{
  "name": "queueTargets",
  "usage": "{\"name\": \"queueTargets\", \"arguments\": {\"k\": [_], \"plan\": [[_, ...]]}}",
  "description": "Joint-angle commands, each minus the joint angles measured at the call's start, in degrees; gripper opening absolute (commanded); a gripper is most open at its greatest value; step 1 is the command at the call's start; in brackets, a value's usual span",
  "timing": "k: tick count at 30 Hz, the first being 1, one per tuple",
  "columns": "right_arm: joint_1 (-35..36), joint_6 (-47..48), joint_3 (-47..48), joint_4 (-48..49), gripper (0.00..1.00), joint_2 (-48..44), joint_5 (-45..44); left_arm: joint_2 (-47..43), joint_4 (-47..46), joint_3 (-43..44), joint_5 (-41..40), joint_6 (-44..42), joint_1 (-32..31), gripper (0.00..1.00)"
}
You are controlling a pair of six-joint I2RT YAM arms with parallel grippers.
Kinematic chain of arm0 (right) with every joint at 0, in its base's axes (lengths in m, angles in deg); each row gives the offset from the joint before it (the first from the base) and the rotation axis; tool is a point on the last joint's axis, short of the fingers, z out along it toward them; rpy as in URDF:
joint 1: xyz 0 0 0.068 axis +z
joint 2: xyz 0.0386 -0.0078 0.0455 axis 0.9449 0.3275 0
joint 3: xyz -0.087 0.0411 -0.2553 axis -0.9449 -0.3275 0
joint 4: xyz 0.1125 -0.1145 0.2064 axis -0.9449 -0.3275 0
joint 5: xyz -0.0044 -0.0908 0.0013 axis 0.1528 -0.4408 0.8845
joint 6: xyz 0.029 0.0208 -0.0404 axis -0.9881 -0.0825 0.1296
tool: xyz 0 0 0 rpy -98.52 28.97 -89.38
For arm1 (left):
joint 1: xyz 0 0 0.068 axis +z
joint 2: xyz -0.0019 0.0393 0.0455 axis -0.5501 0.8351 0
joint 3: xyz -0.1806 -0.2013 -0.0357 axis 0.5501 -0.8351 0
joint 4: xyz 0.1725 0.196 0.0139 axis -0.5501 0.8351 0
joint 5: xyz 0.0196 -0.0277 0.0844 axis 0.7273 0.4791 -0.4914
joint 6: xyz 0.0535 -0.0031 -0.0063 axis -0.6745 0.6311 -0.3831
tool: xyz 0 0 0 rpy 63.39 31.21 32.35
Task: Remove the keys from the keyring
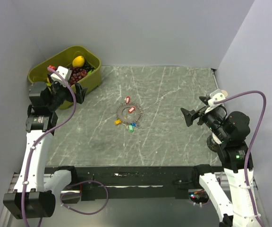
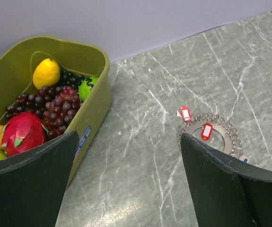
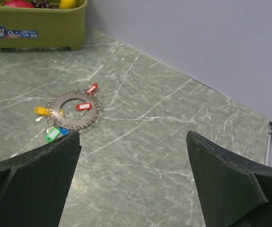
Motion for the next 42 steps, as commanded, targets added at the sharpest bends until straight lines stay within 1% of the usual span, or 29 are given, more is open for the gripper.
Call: {"name": "queueTargets", "arguments": {"k": [1,6,7,10,14,29,32,35,42], "plan": [[0.4,-0.9,0.3,2.5,1.00,0.3,-2.0,-0.4,-0.7,-0.8,2.1,-0.1,0.3,0.96],[0.4,2.4,-1.0,3.7,1.00,0.0,-2.5,-0.8,-0.4,-1.8,4.6,-1.0,0.2,0.96],[0.3,5.1,-1.4,3.6,1.00,0.1,-2.3,-0.9,-0.3,-2.0,5.8,-1.2,0.3,0.96],[0.3,9.2,-3.1,4.1,1.00,-0.1,-2.9,-0.9,-0.5,-2.5,7.3,-1.9,0.3,0.96],[0.3,8.9,-3.3,4.8,1.00,-0.3,-4.8,-0.7,-0.8,-2.9,9.0,-2.3,0.2,0.96],[-0.2,7.6,-3.1,4.8,1.00,0.7,-4.8,1.3,-2.2,-3.9,9.9,-2.0,-1.2,0.96],[-0.4,8.2,-3.2,4.1,1.00,0.6,-2.9,2.8,-1.0,-3.5,9.0,-3.1,-2.3,0.96],[-0.4,8.8,-2.9,2.9,1.00,0.7,-1.3,3.8,-0.6,-3.3,6.8,-3.9,-5.9,0.96],[-0.4,11.3,-2.3,-0.6,1.00,1.6,-1.3,8.4,0.4,-1.2,1.6,-7.1,-11.5,0.96]]}}
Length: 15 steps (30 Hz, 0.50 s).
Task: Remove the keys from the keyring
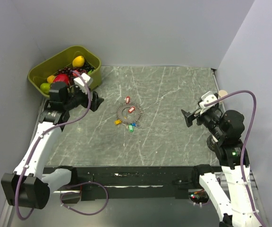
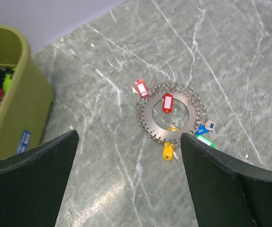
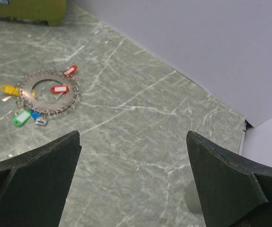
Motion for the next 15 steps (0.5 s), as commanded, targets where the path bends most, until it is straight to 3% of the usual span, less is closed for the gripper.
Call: {"name": "queueTargets", "arguments": {"k": [1,15], "plan": [[-0.3,2.2,1.1,-2.1,1.00,1.0,0.3,3.4,0.4,2.8,-4.1,-3.6,-3.7,0.96],[-0.1,1.9,-3.1,0.6,1.00,2.5,-3.7,26.7,1.4,14.0,-7.7,-3.6,-9.3,0.96]]}}
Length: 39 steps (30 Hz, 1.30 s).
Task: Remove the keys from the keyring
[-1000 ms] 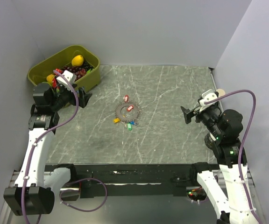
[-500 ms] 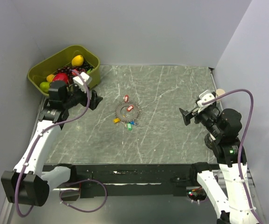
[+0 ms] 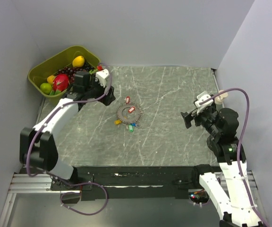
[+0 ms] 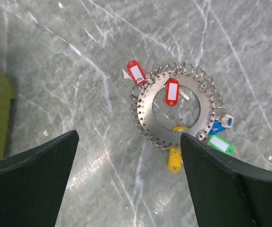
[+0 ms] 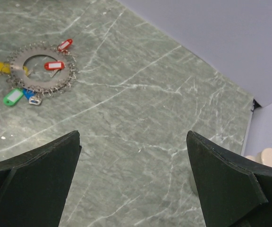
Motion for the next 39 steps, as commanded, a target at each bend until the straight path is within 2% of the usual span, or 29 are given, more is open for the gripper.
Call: {"name": "queueTargets", "arguments": {"k": [1,6,16,24,29,33,38,39], "plan": [[-0.1,0.0,-0.8,2.8,1.00,1.2,-2.0,4.9,-0.1,3.6,-2.9,0.2,-2.5,0.96],[-0.1,0.7,-2.2,3.7,1.00,1.4,-2.9,8.9,-2.9,4.2,-8.1,1.8,-5.5,0.96],[-0.1,1.0,-3.4,4.5,1.00,2.4,-4.6,19.5,0.1,11.8,-17.1,2.5,-11.6,0.96],[-0.1,0.7,-3.7,4.6,1.00,2.7,-4.4,22.2,0.5,13.7,-20.4,2.8,-14.5,0.97],[-0.1,0.3,-3.8,4.3,1.00,3.3,-3.6,26.8,2.7,17.9,-24.6,5.0,-14.8,0.99],[-0.1,0.1,-3.7,4.1,1.00,3.8,-3.2,29.3,3.9,19.7,-24.6,6.7,-14.3,0.85],[-0.1,0.2,-4.1,4.3,1.00,3.6,-3.1,30.8,4.4,20.4,-21.4,9.1,-12.5,0.80],[-0.1,0.2,-4.1,4.2,1.00,3.7,-3.0,31.1,4.5,20.6,-20.3,9.8,-11.7,0.76]]}}
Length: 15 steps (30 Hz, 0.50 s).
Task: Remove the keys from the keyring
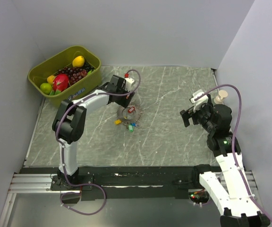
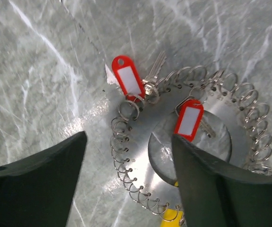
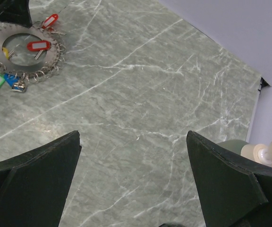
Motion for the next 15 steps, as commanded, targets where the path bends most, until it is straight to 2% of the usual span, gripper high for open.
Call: {"name": "queueTargets", "arguments": {"k": [1,4,5,9,15], "plan": [[-0.2,-0.5,-0.8,2.0,1.00,0.0,0.5,0.8,0.8,2.8,2.7,3.4,2.2,0.75],[0.0,-0.5,-0.8,1.8,1.00,0.3,0.8,1.3,0.8,2.9,5.3,3.8,3.4,0.66],[-0.2,-0.5,-0.8,1.9,1.00,0.4,1.0,1.4,0.7,2.8,6.0,3.6,3.6,0.60],[-0.1,-0.5,-0.7,1.7,1.00,0.6,1.4,1.8,0.9,2.9,9.7,2.9,3.9,0.52],[-0.2,-0.6,-0.7,1.7,1.00,0.7,1.4,3.8,2.6,5.6,11.1,3.3,3.9,0.52]]}}
